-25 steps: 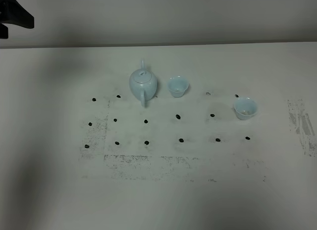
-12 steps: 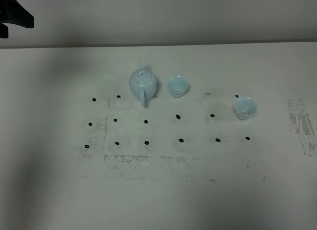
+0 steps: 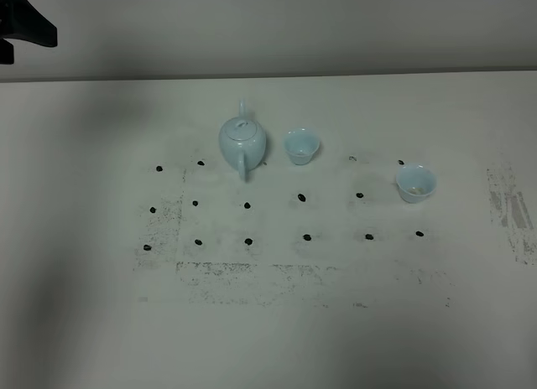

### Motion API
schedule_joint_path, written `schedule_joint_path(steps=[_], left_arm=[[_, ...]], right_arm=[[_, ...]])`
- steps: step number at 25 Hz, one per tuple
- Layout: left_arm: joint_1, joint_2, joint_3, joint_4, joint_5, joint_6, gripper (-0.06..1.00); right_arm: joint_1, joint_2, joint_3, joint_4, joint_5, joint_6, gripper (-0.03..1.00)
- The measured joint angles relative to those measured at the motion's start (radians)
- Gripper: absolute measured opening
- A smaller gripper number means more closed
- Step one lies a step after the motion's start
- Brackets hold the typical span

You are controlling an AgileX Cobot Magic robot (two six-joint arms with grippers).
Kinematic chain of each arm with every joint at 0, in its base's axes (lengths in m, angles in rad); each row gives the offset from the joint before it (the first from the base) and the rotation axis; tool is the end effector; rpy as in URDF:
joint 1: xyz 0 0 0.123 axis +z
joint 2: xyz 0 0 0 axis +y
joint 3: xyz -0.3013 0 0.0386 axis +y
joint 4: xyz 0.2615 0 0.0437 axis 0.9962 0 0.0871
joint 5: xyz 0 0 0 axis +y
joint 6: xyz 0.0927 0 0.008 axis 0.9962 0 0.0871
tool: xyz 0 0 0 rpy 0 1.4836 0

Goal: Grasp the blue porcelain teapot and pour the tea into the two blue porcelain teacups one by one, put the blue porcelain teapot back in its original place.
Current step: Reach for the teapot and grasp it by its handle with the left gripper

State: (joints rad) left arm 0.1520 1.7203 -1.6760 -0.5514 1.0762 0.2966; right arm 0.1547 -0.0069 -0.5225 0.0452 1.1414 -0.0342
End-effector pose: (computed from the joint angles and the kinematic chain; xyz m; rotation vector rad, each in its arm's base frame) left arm 0.3952 0.0171 0.3794 0.0164 2.4579 -0.5336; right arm -0.0179 0.0011 0.2827 -0.2029 2.0874 0.1272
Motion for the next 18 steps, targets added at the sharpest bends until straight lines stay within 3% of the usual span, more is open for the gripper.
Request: schedule_joint_path(steps=[18], left_arm=[[0.000,0.000,0.000,0.000,-0.003,0.000,0.59]], right_arm=[[0.000,0.000,0.031,0.006,-0.056,-0.024,0.59]])
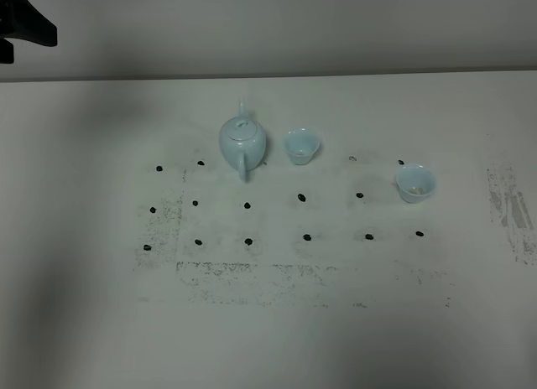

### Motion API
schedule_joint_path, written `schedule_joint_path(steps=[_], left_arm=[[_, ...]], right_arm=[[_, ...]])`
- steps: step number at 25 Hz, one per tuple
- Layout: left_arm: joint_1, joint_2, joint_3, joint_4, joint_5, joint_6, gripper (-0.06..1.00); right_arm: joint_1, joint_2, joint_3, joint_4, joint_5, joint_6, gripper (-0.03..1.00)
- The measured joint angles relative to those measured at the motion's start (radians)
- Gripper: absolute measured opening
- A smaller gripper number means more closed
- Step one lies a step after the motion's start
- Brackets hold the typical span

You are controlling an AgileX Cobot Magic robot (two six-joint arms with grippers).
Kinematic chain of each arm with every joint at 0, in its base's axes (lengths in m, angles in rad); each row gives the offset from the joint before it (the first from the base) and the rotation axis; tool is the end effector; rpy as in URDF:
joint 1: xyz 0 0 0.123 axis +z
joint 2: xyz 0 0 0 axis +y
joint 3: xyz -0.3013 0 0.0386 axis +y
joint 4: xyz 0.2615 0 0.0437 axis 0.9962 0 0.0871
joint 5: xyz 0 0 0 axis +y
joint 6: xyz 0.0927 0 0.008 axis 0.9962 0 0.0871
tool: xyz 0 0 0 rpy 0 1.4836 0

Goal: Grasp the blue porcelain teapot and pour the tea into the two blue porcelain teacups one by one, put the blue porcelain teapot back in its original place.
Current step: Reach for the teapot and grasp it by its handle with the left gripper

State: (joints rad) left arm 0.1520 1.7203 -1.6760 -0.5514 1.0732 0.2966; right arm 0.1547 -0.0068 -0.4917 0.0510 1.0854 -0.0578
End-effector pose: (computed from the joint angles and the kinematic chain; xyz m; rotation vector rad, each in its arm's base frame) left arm 0.3954 0.0172 0.3795 0.0153 2.4553 -0.5322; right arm -0.0117 0.0024 0.2784 -0.2228 2.0596 0.1208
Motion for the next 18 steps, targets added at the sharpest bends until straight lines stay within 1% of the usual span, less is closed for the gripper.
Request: schedule_joint_path(steps=[7,18], left_arm=[[0.000,0.000,0.000,0.000,-0.015,0.002,0.59],[0.000,0.000,0.000,0.000,-0.019,0.020,0.59]], right_arm=[[0.000,0.000,0.000,0.010,-0.002,0.000,0.59],[0.000,0.000,0.000,0.081,-0.004,0.000,0.59]])
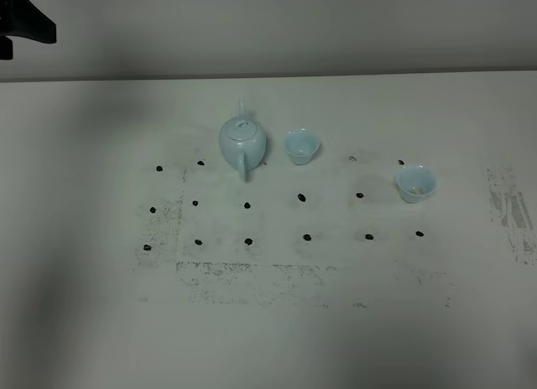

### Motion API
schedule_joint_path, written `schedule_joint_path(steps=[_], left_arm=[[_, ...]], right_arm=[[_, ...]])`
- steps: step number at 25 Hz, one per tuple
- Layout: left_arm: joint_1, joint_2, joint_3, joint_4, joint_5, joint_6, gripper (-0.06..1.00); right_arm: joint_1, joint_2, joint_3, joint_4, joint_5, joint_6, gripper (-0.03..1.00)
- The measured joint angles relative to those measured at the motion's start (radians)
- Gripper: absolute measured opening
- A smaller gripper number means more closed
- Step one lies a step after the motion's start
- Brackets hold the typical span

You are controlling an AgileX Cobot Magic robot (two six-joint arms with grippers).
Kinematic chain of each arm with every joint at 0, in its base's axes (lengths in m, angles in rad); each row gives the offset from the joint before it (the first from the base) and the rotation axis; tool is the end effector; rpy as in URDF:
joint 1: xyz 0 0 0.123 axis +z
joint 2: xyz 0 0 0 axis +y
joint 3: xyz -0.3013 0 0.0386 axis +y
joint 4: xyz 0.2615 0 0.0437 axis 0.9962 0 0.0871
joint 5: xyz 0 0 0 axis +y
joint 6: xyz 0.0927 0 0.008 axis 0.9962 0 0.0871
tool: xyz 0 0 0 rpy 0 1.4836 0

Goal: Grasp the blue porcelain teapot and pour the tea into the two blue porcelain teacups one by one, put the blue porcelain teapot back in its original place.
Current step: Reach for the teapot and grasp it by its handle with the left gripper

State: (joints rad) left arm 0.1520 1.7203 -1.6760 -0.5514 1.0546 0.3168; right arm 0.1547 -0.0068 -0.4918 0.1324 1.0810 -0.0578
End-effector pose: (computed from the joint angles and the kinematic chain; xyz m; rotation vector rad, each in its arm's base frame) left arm 0.3968 0.0179 0.3803 0.0329 2.4368 -0.5145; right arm -0.0129 0.0090 0.2793 -0.2267 2.0534 0.2188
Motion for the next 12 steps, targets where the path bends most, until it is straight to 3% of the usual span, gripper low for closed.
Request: schedule_joint_path(steps=[12], left_arm=[[0.000,0.000,0.000,0.000,-0.013,0.008,0.59]], right_arm=[[-0.038,0.000,0.000,0.057,-0.009,0.000,0.59]])
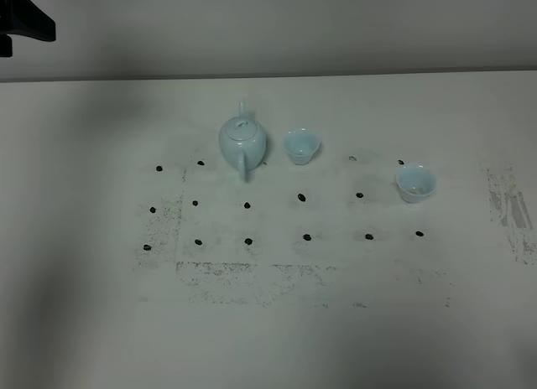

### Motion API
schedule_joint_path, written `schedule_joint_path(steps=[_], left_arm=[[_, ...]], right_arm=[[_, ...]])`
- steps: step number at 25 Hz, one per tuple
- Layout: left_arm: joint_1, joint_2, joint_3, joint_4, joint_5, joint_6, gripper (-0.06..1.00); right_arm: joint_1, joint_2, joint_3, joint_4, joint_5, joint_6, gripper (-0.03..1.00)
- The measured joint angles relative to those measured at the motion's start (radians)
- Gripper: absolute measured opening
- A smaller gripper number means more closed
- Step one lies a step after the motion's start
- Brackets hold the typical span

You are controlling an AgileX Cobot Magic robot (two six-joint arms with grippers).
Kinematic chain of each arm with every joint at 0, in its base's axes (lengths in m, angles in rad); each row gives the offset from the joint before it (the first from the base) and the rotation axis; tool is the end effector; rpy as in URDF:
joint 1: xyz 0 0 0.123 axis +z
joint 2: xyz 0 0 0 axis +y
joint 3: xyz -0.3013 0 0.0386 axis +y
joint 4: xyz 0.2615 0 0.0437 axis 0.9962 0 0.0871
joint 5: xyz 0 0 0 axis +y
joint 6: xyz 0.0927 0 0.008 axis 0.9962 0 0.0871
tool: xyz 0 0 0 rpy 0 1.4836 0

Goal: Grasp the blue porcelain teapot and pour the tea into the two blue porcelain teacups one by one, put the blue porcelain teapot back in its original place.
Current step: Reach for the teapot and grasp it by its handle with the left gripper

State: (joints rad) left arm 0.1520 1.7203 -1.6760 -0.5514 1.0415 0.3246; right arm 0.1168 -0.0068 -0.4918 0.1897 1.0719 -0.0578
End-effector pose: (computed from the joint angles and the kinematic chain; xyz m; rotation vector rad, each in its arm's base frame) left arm 0.3978 0.0183 0.3809 0.0374 2.4247 -0.5048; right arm -0.0131 0.0140 0.2806 -0.1888 2.0437 0.2641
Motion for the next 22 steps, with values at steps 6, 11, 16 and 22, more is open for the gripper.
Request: schedule_joint_path(steps=[6,11,16,22], left_arm=[[0.000,0.000,0.000,0.000,-0.003,0.004,0.59],[0.000,0.000,0.000,0.000,-0.004,0.004,0.59],[0.000,0.000,0.000,-0.026,-0.004,0.024,0.59],[-0.117,0.000,0.000,-0.007,-0.025,0.046,0.59]], right_arm=[[-0.041,0.000,0.000,0.000,-0.004,0.000,0.59],[-0.041,0.000,0.000,-0.008,-0.004,-0.008,0.59],[-0.041,0.000,0.000,-0.028,-0.004,-0.018,0.59],[-0.041,0.000,0.000,-0.002,-0.003,-0.018,0.59]])
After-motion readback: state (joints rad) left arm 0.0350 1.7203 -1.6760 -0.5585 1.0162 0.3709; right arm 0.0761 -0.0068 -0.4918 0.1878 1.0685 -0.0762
